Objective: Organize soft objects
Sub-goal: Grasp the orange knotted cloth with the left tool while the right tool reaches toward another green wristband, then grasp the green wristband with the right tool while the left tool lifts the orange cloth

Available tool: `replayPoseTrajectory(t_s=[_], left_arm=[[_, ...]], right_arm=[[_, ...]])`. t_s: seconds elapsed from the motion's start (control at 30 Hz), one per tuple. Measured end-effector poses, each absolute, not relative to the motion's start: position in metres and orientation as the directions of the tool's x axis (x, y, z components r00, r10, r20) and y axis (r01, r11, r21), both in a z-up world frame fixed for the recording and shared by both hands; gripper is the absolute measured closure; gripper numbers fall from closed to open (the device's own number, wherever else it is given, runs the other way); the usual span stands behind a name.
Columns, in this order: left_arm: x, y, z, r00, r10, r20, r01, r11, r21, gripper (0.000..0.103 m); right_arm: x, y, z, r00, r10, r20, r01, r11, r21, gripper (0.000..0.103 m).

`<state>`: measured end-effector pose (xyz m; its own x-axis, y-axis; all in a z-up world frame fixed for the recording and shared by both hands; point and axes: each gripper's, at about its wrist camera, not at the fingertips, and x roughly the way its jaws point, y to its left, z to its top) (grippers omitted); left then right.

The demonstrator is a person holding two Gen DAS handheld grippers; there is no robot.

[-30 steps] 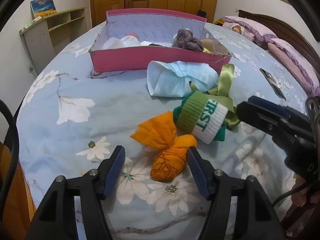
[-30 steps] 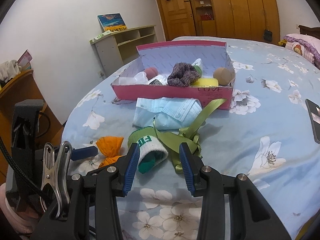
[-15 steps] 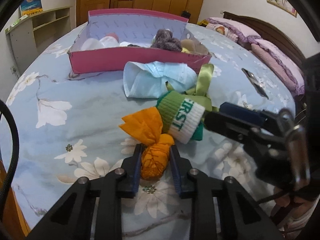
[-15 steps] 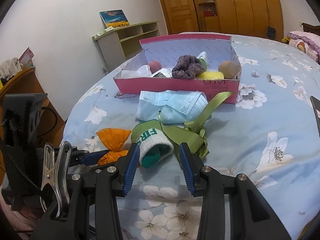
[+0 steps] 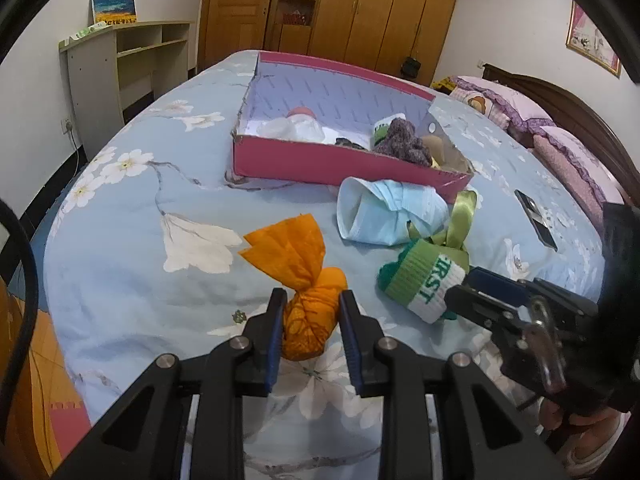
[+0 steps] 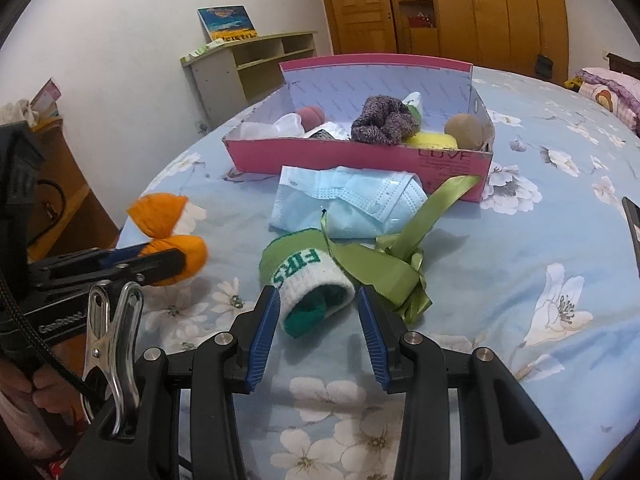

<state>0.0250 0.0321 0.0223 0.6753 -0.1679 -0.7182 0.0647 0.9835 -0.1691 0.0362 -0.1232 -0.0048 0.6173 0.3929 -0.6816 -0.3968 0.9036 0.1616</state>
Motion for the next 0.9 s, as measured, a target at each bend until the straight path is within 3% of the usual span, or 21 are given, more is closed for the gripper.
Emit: replayPoseTrajectory(t_s=[0.53,0.63,0.73,0.9], left_arm=[[0.026,0.041,0.019,0.672,-0.172,-0.72,0.044,0.98,-0.192,0.076],[0.025,0.04,0.018,0.672,-0.175,-0.719,0.047,0.98,-0.194,0.076],[0.025,0.041,0.019,0.673,-0.175,-0.718,0.047,0.98,-0.195,0.076],[0.024,0.042,0.02,0.677,-0.174,-0.715,0.045,0.98,-0.196,0.076]], right_arm=[[0.034,-0.097,-0.007,0.634,0.369,-0.68,-0.453,0.89,0.06,0.062],[0.031,-0.093,-0.007,0.646,0.36,-0.673,-0.465,0.885,0.027,0.079],[0.026,-0.087,-0.008,0.65,0.361,-0.668,-0.485,0.875,0.001,0.089],[0.023,-0.09,-0.004,0.659,0.38,-0.65,-0.491,0.871,0.011,0.092]])
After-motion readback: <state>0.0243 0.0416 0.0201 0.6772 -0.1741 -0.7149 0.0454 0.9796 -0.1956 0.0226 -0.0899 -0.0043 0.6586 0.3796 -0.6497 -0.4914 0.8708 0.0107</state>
